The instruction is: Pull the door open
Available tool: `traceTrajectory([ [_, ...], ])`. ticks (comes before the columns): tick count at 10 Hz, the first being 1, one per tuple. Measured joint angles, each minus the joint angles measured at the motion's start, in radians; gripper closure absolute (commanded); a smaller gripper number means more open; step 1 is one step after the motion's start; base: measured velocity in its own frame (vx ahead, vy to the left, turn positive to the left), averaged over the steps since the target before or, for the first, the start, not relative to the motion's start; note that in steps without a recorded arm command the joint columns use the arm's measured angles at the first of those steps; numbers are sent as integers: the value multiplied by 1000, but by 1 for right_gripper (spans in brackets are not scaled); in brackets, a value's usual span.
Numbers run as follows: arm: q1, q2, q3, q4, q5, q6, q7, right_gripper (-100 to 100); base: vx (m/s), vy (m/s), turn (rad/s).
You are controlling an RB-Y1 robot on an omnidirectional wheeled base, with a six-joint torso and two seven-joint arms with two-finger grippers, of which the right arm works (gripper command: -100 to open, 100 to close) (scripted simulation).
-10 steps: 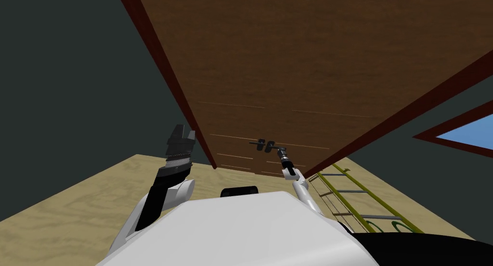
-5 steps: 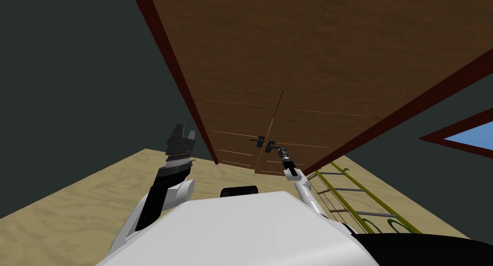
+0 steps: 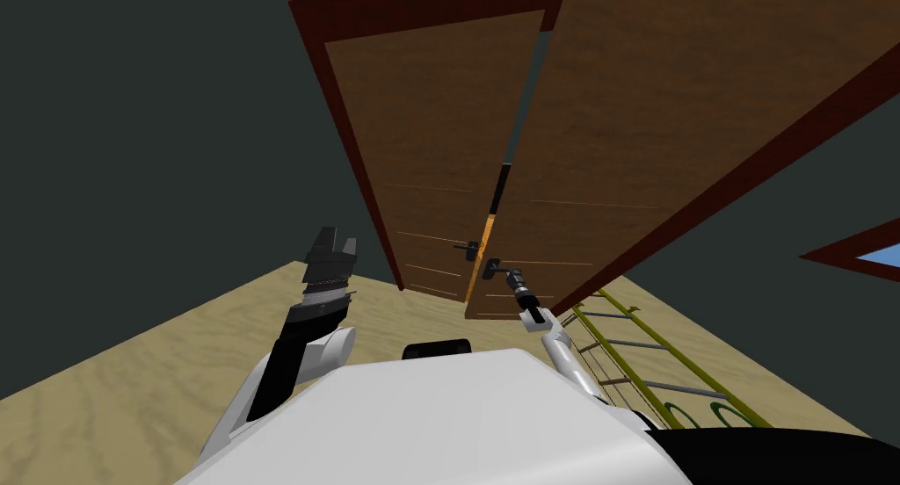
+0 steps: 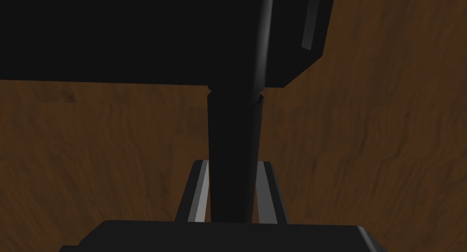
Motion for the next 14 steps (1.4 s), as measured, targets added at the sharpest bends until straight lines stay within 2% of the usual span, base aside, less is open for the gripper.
traceTrajectory([
  [1, 4, -11, 11, 0, 3, -11, -15, 100, -78, -39, 5],
  [2, 7, -11, 14, 2, 4, -13, -18, 100, -141, -43, 109],
  [3, 23, -20, 14, -10, 7, -18, -27, 100, -217, -90, 125],
  [5, 48, -40, 23, -18, 13, -58, -55, 100, -212, -86, 144],
  [8, 100, -69, 44, -50, 27, -104, -101, 100, -223, -99, 117],
  [9, 124, -79, 53, -75, 32, -111, -118, 100, -166, -80, 79],
  [11, 138, -86, 63, -79, 37, -117, -133, 100, -109, -44, 70],
  [14, 156, -110, 53, -76, 44, -160, -155, 100, -226, -84, 167],
])
